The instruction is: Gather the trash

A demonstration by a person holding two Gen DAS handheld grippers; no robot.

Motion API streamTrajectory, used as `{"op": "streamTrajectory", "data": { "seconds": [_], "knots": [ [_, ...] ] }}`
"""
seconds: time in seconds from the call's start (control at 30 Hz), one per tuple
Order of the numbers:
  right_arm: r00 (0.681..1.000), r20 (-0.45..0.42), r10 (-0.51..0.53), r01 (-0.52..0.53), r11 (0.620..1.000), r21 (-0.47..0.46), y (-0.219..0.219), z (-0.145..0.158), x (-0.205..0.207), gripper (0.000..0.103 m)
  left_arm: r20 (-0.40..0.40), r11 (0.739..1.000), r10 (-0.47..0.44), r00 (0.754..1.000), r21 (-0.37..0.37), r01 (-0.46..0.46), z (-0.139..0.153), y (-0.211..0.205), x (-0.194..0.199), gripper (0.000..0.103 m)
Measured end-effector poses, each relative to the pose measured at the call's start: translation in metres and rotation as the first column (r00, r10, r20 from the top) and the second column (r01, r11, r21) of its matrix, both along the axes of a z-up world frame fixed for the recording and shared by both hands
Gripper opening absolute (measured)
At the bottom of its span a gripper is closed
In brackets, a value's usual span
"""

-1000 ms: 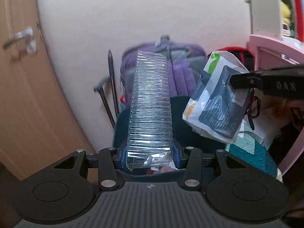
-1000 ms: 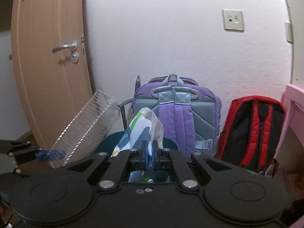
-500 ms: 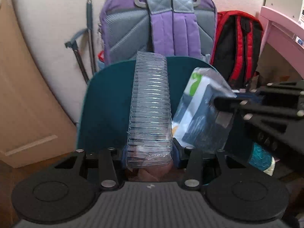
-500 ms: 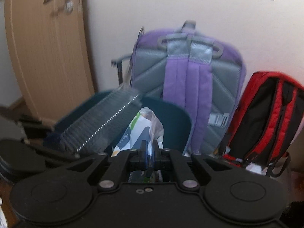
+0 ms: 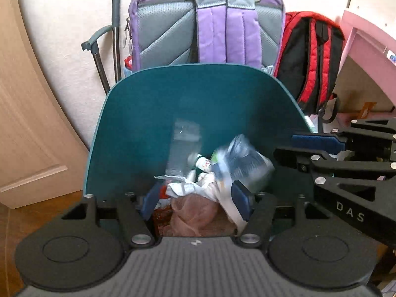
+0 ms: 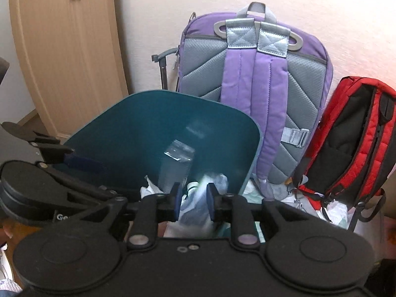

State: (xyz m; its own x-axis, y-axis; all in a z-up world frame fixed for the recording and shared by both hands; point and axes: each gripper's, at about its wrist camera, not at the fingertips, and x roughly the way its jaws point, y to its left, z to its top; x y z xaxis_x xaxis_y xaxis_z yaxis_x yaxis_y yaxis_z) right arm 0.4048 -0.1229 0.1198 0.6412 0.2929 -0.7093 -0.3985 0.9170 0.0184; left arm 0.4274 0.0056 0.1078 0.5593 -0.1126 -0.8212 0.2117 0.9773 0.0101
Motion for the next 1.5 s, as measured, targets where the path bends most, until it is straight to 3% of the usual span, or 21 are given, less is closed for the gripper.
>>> {"op": "streamTrajectory", "data": {
  "seconds": [0.67,0.77,1.33,1.4,1.5],
  "knots": [
    [0.992,0.128,-0.008,-0.01,0.991,0.135,-0.041,0.071,-0.103,0.042,0.199,0.999,-0.016,0.98,-0.03,0.023,0.065,-0.018,-0.113,0.064],
    [0.988,0.153,-0.002,-0.02,0.99,0.142,-0.045,0.08,-0.12,0.044,0.246,0.999,-0.006,0.969,-0.035,0.015,0.075,-0.019,-0.133,0.079],
    [0.944,0.329,0.002,-0.07,0.979,0.194,-0.064,0.104,-0.211,0.049,0.411,0.995,0.055,0.91,-0.103,-0.013,0.102,-0.011,-0.219,0.086],
    [0.939,0.343,-0.001,-0.071,0.978,0.197,-0.065,0.103,-0.219,0.049,0.431,0.995,0.059,0.901,-0.1,-0.017,0.101,-0.012,-0.229,0.098],
    [0.936,0.351,-0.006,-0.072,0.976,0.208,-0.067,0.101,-0.228,0.05,0.465,0.996,0.057,0.883,-0.092,-0.016,0.098,-0.014,-0.244,0.101]
  ]
}}
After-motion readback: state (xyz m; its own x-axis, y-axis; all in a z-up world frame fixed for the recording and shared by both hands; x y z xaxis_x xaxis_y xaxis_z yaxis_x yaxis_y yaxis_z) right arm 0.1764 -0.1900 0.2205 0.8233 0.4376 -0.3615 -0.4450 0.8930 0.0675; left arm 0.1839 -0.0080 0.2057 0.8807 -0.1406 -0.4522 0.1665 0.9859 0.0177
